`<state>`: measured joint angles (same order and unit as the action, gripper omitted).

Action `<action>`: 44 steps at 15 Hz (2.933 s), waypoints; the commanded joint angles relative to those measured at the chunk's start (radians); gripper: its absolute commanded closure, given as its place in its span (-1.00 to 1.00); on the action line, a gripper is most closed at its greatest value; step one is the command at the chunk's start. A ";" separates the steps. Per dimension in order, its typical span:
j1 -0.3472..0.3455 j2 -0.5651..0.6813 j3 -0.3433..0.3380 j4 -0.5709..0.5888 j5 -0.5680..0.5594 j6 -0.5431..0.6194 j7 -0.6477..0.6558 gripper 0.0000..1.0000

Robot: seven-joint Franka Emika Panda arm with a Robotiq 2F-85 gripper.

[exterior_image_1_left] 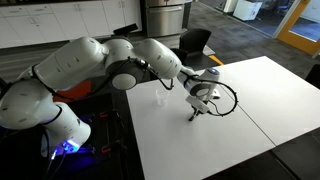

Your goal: Put the marker in the mug

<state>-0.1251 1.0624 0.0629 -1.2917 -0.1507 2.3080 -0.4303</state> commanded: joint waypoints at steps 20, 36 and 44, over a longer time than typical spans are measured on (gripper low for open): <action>0.021 -0.484 -0.018 -0.403 -0.004 0.053 0.050 0.91; -0.280 -0.637 0.335 -0.605 0.404 0.106 -0.888 0.91; -0.190 -0.617 0.187 -0.527 0.674 -0.190 -1.221 0.63</action>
<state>-0.3794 0.4541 0.3227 -1.8226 0.4897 2.1292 -1.6303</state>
